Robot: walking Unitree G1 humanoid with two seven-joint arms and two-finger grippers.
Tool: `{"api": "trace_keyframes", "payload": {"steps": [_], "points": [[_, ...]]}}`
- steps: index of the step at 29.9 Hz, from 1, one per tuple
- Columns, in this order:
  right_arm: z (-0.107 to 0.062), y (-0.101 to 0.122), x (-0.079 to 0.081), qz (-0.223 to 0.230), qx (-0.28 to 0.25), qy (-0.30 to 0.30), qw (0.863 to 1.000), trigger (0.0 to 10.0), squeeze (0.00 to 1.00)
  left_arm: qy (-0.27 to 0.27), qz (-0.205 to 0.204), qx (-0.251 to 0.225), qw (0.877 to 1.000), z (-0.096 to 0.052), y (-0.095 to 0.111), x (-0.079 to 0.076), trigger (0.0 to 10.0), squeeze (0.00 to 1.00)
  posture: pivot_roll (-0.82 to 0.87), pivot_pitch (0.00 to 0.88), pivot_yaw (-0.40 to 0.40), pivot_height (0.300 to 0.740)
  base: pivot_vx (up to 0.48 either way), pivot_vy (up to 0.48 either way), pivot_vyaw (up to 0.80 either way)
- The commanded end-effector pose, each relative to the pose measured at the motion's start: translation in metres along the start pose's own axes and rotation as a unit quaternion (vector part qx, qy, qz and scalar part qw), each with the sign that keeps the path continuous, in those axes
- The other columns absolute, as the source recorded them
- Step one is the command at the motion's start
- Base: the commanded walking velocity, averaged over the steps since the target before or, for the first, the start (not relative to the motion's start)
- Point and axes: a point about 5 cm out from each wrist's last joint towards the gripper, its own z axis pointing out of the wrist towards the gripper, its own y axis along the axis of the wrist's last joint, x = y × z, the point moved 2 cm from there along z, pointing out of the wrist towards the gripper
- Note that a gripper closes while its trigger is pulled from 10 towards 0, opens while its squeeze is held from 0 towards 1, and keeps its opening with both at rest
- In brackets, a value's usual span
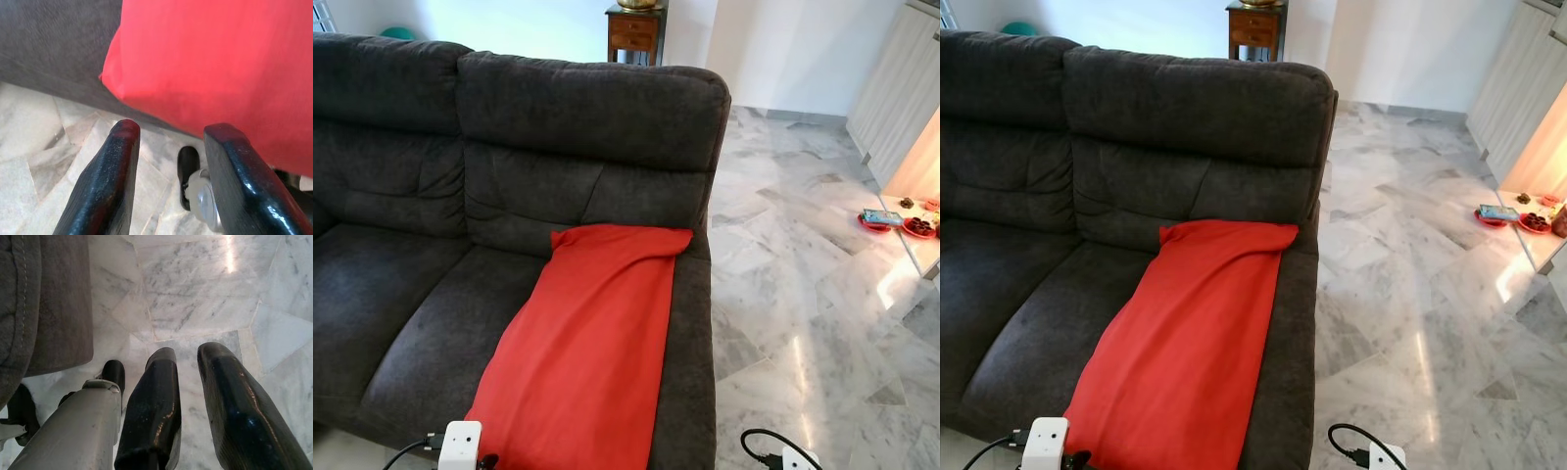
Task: Move the pillow to the sofa from floor
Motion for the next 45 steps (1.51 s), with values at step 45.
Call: {"api": "trace_keyframes", "payload": {"steps": [45], "points": [[0.0018,0.0114,0.0048,0.002,-0.013,0.009,1.0,10.0,0.0,0.011,0.004,0.037,0.999,-0.0017,-0.0113,0.004,10.0,0.0,0.11,0.0,-0.081,0.74,-0.177,0.0,0.0]]}}
